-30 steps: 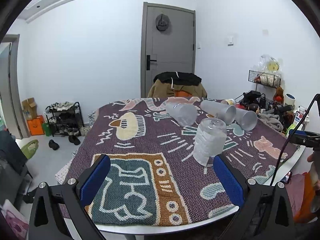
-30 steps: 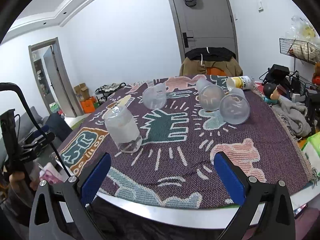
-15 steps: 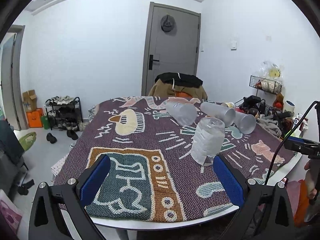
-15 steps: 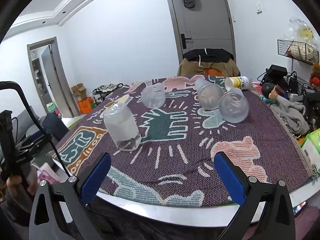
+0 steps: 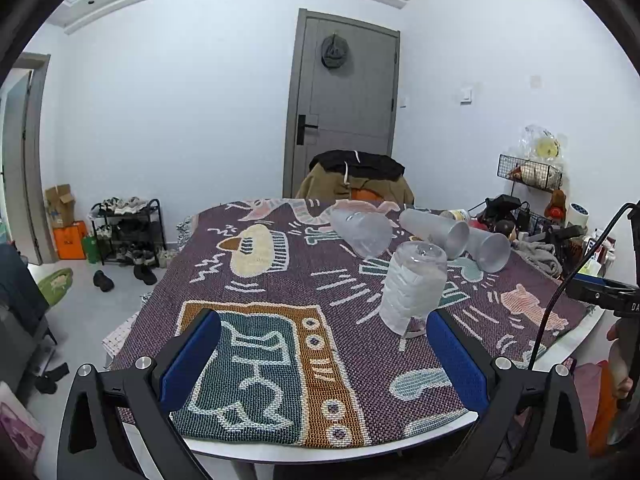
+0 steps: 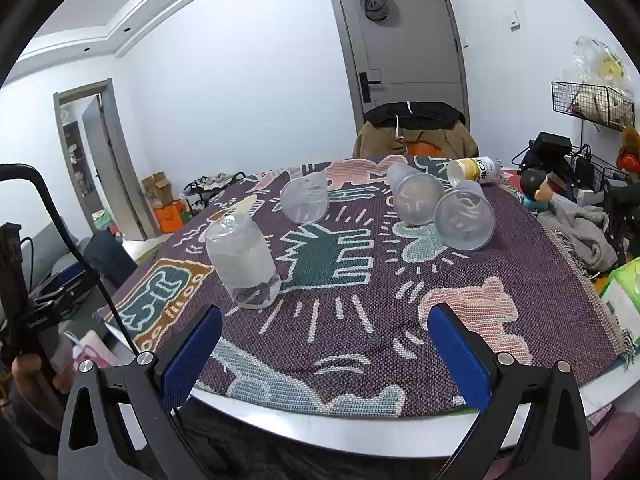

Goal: Flip cup upside down

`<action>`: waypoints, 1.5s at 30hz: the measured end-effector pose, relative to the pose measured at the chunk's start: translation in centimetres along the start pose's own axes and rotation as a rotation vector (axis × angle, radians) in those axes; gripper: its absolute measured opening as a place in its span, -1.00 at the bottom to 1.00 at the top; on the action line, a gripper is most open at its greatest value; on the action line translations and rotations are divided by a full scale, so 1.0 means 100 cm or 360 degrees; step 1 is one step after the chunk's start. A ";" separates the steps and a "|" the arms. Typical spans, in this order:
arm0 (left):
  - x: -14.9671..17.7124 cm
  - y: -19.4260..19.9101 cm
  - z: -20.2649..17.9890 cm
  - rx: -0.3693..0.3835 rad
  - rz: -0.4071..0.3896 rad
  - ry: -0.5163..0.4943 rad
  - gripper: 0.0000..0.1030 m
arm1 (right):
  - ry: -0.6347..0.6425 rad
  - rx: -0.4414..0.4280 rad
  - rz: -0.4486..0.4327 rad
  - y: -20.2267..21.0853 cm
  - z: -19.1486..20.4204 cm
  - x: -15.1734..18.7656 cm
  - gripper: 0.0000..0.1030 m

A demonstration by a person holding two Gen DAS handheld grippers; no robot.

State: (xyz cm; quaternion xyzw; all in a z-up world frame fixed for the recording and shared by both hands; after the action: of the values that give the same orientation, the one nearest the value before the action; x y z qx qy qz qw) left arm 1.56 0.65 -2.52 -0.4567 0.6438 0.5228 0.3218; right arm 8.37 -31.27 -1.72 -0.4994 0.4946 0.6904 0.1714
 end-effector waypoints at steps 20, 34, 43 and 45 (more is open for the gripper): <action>-0.003 0.000 -0.001 -0.0001 -0.0010 0.0008 0.99 | 0.0007 0.0006 -0.0008 0.001 0.001 0.001 1.00; -0.002 0.001 -0.004 0.0008 -0.0005 0.0006 0.99 | 0.0001 0.0017 -0.0023 0.002 -0.002 0.000 1.00; -0.002 0.000 -0.005 0.0010 -0.0005 0.0003 0.99 | 0.0005 0.0018 -0.0027 0.003 -0.001 0.000 1.00; -0.002 0.000 -0.006 0.0009 -0.0004 0.0002 0.99 | 0.0006 0.0020 -0.0028 0.003 -0.001 0.000 1.00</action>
State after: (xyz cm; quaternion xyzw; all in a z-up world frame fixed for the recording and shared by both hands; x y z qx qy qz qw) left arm 1.71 0.13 -2.22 -0.4569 0.6449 0.5202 0.3235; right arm 8.22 -31.47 -1.53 -0.5041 0.4948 0.6847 0.1797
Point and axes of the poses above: each gripper's, at about its wrist camera, not at the fingertips, and y roughly against the way its jaws point, z to its left, x to its underside, the point moved 2 cm from there along -y, roughly the way its jaws point, and after that the axes turned 10 degrees about y, right-handed, at the moved point
